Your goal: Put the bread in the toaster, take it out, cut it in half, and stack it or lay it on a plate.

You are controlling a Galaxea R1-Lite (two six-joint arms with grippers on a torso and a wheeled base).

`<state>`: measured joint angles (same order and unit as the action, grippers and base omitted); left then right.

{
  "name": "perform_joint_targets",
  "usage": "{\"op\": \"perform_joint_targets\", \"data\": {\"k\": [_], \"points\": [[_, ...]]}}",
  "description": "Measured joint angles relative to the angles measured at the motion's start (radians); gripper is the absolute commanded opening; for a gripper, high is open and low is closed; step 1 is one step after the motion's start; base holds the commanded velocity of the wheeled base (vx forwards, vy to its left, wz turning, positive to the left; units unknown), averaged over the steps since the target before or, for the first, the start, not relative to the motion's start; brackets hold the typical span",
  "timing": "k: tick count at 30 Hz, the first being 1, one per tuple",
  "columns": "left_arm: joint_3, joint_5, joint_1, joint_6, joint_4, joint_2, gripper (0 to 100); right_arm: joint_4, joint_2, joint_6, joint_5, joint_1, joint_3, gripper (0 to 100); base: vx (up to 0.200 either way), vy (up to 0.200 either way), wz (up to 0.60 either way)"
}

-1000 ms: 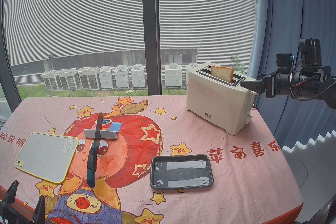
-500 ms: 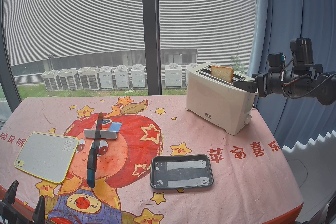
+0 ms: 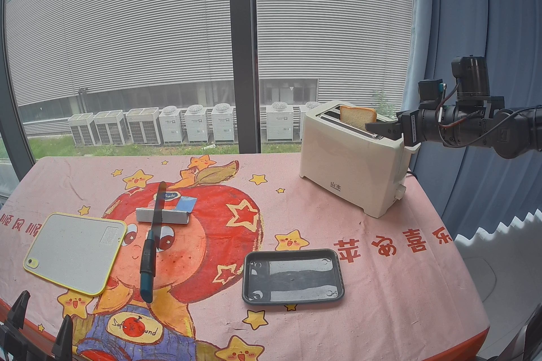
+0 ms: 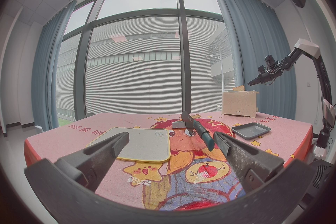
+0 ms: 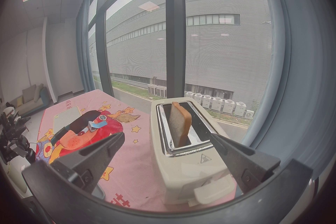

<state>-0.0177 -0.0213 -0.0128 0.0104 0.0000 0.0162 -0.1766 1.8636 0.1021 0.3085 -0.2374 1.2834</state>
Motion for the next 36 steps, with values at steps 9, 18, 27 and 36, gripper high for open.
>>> {"op": "perform_joint_targets", "data": {"k": [9,18,27,36], "points": [[0.0,0.0,0.0,0.0,0.0,0.0,100,0.0,0.083,-0.008,0.001,0.003,0.09,100,0.0,0.0,0.0],[0.0,0.0,0.0,0.0,0.0,0.0,100,-0.004,0.148,-0.011,0.0,-0.001,0.152,100,0.0,0.0,0.0],[0.0,0.0,0.0,0.0,0.0,0.0,100,-0.004,0.186,-0.011,-0.001,-0.006,0.181,100,0.0,0.0,0.0],[0.0,0.0,0.0,0.0,0.0,0.0,100,-0.001,0.204,-0.011,-0.002,-0.008,0.214,0,0.0,0.0,0.0]]}}
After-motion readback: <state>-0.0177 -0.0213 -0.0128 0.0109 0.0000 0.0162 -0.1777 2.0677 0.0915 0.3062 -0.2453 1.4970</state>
